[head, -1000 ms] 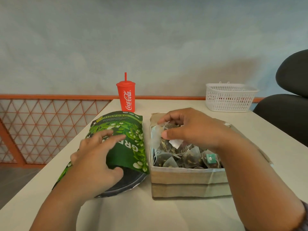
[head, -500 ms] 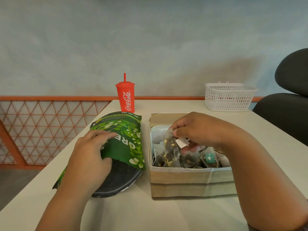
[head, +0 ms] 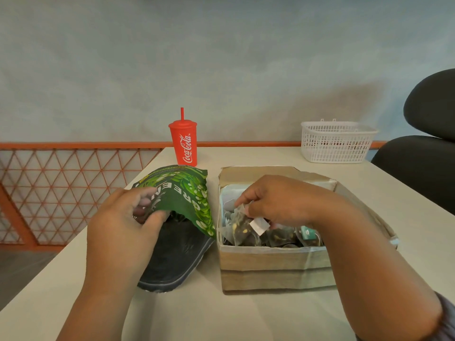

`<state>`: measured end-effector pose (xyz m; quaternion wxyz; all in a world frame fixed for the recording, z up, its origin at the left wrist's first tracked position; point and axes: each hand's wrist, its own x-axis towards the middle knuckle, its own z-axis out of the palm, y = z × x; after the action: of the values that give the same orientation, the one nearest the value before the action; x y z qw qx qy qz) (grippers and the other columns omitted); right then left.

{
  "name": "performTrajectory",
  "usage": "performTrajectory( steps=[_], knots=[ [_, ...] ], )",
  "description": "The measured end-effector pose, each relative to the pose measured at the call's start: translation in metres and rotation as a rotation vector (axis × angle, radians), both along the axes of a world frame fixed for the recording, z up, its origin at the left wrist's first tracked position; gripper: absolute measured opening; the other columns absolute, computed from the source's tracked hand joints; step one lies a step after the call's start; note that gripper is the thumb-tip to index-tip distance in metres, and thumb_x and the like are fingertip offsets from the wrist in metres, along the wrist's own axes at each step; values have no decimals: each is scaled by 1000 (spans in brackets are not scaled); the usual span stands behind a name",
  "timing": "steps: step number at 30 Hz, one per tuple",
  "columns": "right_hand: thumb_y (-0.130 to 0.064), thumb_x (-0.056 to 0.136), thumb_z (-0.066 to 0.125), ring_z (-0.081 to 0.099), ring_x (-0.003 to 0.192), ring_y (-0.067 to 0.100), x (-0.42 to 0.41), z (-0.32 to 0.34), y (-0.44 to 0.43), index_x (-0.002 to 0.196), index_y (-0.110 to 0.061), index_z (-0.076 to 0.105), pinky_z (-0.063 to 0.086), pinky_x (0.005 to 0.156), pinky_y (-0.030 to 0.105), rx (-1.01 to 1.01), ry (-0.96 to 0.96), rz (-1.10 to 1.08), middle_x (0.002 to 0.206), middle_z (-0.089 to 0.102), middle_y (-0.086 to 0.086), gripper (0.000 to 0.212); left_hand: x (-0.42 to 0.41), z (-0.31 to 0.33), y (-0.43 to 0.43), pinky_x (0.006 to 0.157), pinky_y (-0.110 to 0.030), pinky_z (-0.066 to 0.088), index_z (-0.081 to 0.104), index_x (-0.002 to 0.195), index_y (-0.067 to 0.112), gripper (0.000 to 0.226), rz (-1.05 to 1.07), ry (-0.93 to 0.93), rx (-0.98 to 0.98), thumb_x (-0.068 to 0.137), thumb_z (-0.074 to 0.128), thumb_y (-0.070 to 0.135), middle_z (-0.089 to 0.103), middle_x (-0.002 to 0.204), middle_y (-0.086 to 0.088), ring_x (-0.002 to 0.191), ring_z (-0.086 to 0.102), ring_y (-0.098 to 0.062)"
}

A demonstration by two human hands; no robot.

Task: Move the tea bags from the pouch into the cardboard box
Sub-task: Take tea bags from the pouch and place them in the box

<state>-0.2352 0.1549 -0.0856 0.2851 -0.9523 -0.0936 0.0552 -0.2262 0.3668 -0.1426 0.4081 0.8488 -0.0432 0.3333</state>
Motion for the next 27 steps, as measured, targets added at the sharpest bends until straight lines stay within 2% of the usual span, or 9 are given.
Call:
performTrajectory(
  steps=[5, 11, 13, 15, 17, 19, 21, 24, 27],
  knots=[
    [-13, 91, 53, 59, 71, 10, -8, 13, -12, 98, -27, 69, 50, 58, 19, 281, -38, -83, 92, 72, 1, 22, -4, 3, -4, 52, -21, 31, 70, 93, 23, 20, 86, 17, -39, 75, 73, 16, 50, 73, 22, 60, 42, -3],
    [-9, 89, 53, 47, 44, -4, -13, 23, -30, 96, -27, 68, 47, 58, 22, 384, -112, -128, 47, 58, -15, 25, -7, 3, -7, 62, -27, 37, 71, 92, 25, 19, 127, 11, -81, 74, 73, 18, 53, 69, 14, 62, 47, -1],
    [-7, 87, 55, 49, 44, -5, -14, 22, -35, 93, -27, 69, 45, 55, 18, 318, -146, -131, 50, 59, -13, 25, -7, 2, -7, 63, -27, 39, 71, 94, 25, 21, 127, -1, -88, 75, 72, 16, 56, 73, 10, 63, 49, -2],
    [-9, 84, 61, 57, 55, -4, -15, 21, -38, 90, -28, 69, 46, 56, 16, 162, -121, -106, 66, 66, -11, 22, -6, 0, -7, 64, -27, 41, 71, 95, 24, 23, 121, -20, -96, 75, 70, 12, 59, 76, 7, 64, 50, 0],
    [-20, 82, 66, 64, 77, 5, -15, 18, -36, 100, -31, 67, 50, 75, 24, -34, -11, -64, 84, 69, -11, 21, -5, -1, -7, 66, -28, 42, 71, 95, 23, 23, 115, -40, -97, 75, 69, 10, 61, 78, 6, 65, 52, -1],
    [-28, 82, 67, 59, 92, 8, -14, 14, -29, 111, -36, 63, 45, 88, 29, -161, 38, -29, 99, 63, -15, 30, -4, -2, -7, 69, -31, 47, 71, 95, 24, 23, 98, -44, -120, 76, 69, 10, 63, 80, 5, 68, 56, -11],
    [-24, 83, 66, 52, 97, 6, -13, 10, -18, 116, -37, 60, 39, 83, 25, -180, 5, 18, 111, 58, -15, 36, -3, -3, -8, 68, -30, 47, 70, 94, 26, 23, 74, -53, -136, 77, 68, 11, 63, 80, 4, 69, 56, -15],
    [-11, 82, 64, 50, 96, 6, -8, -1, -2, 121, -38, 57, 36, 79, 22, -272, -17, 128, 125, 57, -12, 48, -1, -4, -7, 59, -21, 41, 69, 94, 26, 24, 56, -70, -129, 77, 66, 9, 63, 79, 4, 63, 53, -7],
    [-4, 83, 56, 53, 96, 9, -4, -9, 5, 114, -29, 63, 38, 76, 19, -319, -43, 161, 113, 61, -11, 41, 0, -5, -5, 56, -8, 39, 70, 96, 24, 25, 55, -81, -118, 78, 65, 9, 64, 81, 2, 61, 52, -6]
  ],
)
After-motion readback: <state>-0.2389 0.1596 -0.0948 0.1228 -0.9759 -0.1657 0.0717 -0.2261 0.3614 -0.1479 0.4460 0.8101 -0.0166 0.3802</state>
